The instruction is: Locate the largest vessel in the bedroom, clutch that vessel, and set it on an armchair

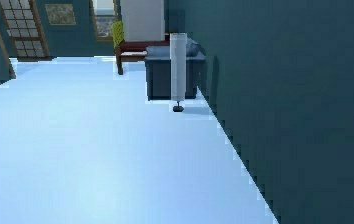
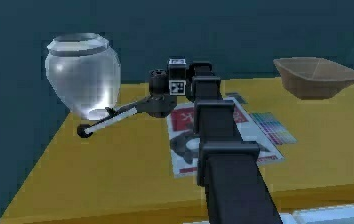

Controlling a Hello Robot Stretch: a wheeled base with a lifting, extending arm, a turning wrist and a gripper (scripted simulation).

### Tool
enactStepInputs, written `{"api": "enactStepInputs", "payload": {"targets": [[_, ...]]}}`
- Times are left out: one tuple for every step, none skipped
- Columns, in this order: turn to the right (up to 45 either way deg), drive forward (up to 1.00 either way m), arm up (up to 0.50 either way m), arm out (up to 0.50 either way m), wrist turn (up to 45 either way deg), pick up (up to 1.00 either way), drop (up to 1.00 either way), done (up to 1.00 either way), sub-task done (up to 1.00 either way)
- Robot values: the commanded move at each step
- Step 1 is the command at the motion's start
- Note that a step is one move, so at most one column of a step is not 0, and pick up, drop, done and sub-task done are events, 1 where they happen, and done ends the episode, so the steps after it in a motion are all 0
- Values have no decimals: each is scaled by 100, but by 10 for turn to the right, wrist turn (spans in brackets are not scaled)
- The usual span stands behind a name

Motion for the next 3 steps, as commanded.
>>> {"api": "enactStepInputs", "payload": {"targets": [[0,0,0,0,-450,0,0,0,0],[0,0,0,0,-180,0,0,0,0],[0,0,0,-26,0,0,0,0,0]]}}
